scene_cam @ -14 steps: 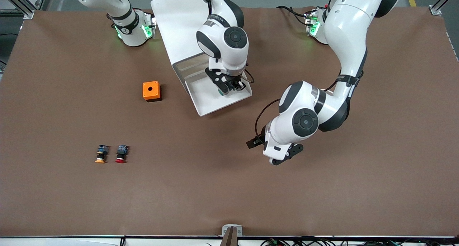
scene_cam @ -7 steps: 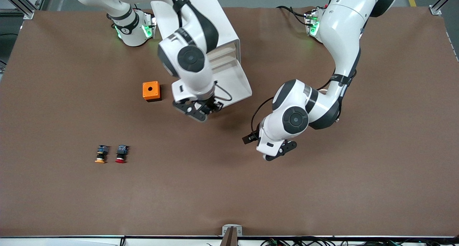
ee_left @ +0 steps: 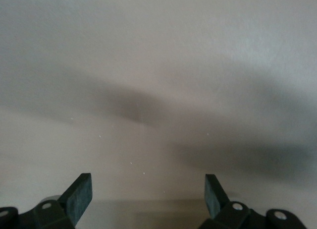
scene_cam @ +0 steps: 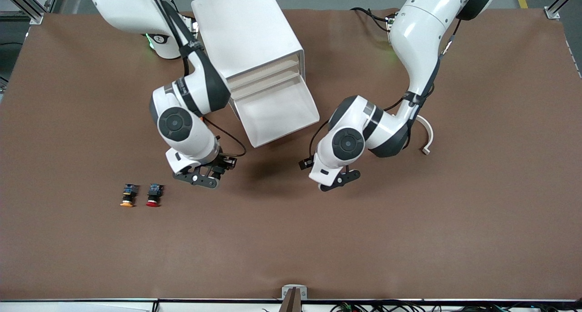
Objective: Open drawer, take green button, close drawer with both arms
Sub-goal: 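Carry the green button toward the red button while the left gripper pushes the drawer, then lower the green button beside the red button and open the right gripper, then raise the right gripper away while the left gripper presses the drawer shut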
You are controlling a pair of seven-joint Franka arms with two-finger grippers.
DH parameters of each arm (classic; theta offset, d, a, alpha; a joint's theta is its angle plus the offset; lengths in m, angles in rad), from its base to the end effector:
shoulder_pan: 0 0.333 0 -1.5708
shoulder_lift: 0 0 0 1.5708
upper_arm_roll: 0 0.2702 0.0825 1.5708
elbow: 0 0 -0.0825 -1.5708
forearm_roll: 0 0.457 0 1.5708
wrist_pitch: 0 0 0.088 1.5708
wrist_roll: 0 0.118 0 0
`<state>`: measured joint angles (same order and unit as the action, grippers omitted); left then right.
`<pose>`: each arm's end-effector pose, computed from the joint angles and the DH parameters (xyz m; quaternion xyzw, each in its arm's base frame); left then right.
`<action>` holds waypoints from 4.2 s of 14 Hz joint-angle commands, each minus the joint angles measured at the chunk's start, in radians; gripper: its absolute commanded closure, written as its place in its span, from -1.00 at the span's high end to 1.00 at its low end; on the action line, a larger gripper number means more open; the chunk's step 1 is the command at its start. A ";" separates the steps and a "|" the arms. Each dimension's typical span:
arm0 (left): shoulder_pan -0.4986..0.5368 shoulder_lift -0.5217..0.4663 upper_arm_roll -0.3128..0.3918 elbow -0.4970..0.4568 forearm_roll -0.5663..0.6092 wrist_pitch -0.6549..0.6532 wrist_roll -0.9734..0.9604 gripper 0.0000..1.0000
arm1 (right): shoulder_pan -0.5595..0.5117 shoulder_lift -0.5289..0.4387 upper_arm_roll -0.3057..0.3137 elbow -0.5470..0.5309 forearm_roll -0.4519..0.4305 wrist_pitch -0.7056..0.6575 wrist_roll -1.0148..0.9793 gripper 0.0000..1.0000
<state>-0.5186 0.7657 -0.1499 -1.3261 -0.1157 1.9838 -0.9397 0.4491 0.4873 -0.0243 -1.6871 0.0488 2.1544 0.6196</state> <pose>0.6020 -0.4645 0.1942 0.9773 0.1775 -0.1100 0.0362 0.6439 0.2948 0.2220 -0.9938 0.1095 0.0158 0.0077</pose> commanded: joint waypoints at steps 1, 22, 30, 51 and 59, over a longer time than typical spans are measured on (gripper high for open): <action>-0.035 -0.003 0.012 -0.022 0.028 0.055 -0.077 1.00 | -0.059 -0.004 0.020 -0.095 -0.009 0.117 -0.128 -0.99; -0.247 0.044 0.016 -0.011 0.120 0.112 -0.257 1.00 | -0.254 0.137 0.020 -0.151 -0.057 0.283 -0.334 -0.96; -0.288 0.032 0.007 -0.013 -0.002 0.109 -0.315 1.00 | -0.268 0.134 0.020 -0.132 -0.055 0.272 -0.336 1.00; -0.344 0.038 0.007 -0.056 -0.357 0.101 -0.372 1.00 | -0.474 -0.288 0.020 0.092 -0.055 -0.476 -0.609 1.00; -0.327 -0.017 0.056 -0.036 -0.201 0.110 -0.364 1.00 | -0.492 -0.355 0.020 0.092 -0.049 -0.516 -0.609 1.00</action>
<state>-0.8467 0.7985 -0.1121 -1.3554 -0.3728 2.0963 -1.3018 -0.0149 0.1456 -0.0225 -1.5809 0.0040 1.6407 0.0165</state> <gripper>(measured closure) 0.000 0.000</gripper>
